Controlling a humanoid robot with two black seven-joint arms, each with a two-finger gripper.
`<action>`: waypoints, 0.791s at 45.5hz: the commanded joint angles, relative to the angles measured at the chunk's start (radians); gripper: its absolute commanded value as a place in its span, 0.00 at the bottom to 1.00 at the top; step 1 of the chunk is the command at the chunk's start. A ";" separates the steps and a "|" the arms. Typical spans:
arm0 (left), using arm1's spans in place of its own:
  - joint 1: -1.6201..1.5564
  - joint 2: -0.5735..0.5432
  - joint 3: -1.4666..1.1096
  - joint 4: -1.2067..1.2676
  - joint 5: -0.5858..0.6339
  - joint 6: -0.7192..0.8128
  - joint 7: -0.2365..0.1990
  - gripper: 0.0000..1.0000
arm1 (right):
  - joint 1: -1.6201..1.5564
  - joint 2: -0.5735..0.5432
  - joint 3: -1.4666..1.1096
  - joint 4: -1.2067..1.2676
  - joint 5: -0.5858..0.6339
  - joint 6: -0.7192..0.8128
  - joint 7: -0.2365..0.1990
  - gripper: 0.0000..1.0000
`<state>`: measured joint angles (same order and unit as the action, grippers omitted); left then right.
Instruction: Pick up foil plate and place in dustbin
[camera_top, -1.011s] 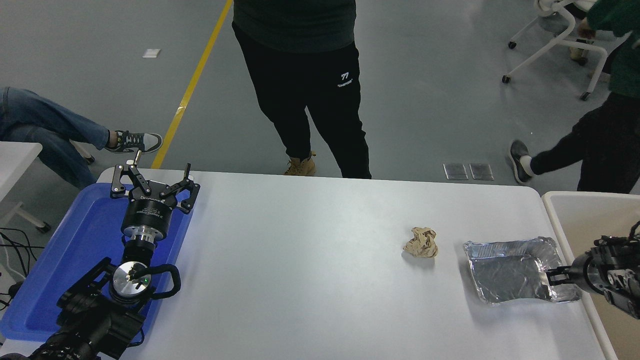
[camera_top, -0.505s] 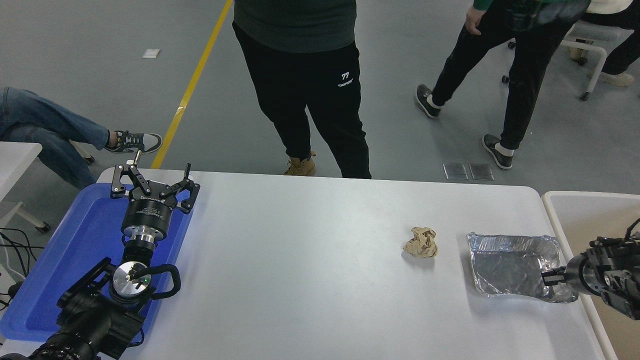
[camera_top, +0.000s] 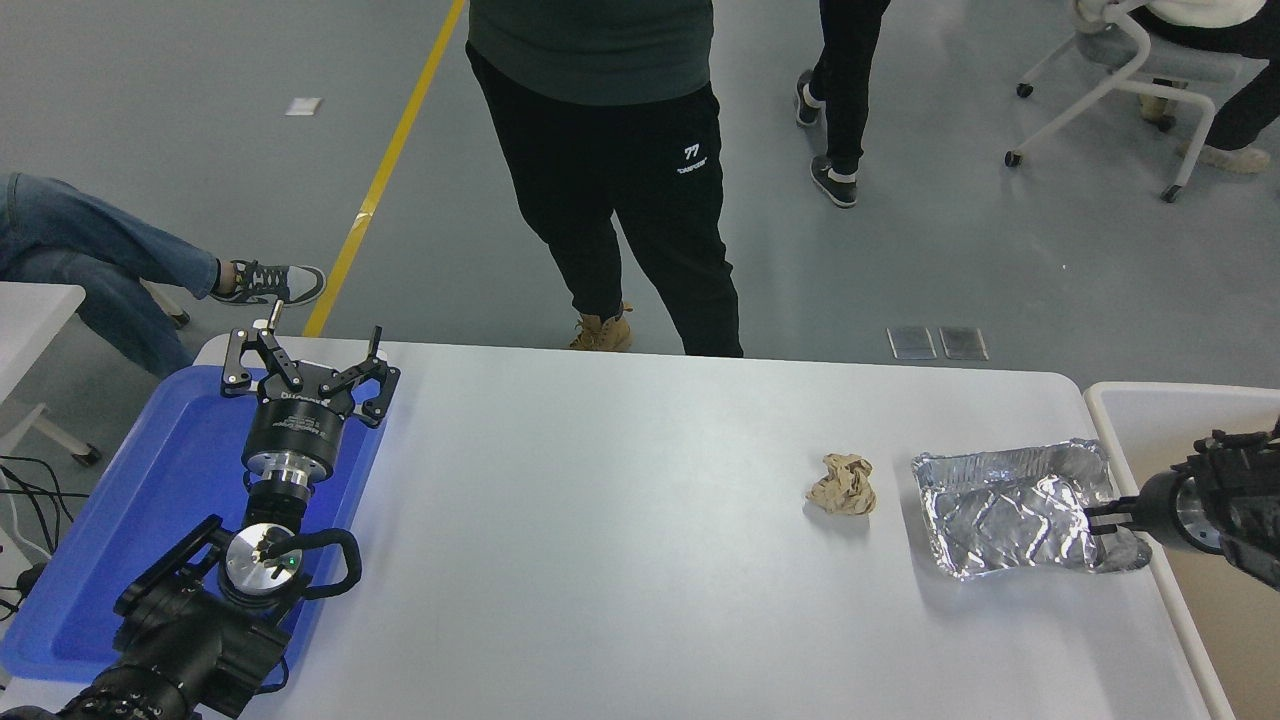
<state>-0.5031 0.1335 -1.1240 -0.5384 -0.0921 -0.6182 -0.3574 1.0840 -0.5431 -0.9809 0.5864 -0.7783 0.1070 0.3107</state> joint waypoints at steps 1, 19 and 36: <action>0.000 0.000 0.001 0.000 0.000 0.000 0.000 1.00 | 0.175 -0.084 -0.079 0.197 -0.009 0.036 0.011 0.00; -0.002 0.000 0.001 0.000 0.002 -0.002 0.002 1.00 | 0.569 -0.233 -0.188 0.619 -0.131 0.149 -0.001 0.00; -0.002 0.000 0.001 0.000 0.002 -0.002 0.002 1.00 | 0.899 -0.255 -0.312 0.774 -0.131 0.359 0.002 0.00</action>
<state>-0.5044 0.1335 -1.1229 -0.5385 -0.0905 -0.6199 -0.3556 1.7811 -0.7774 -1.2275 1.2694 -0.9000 0.3255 0.3110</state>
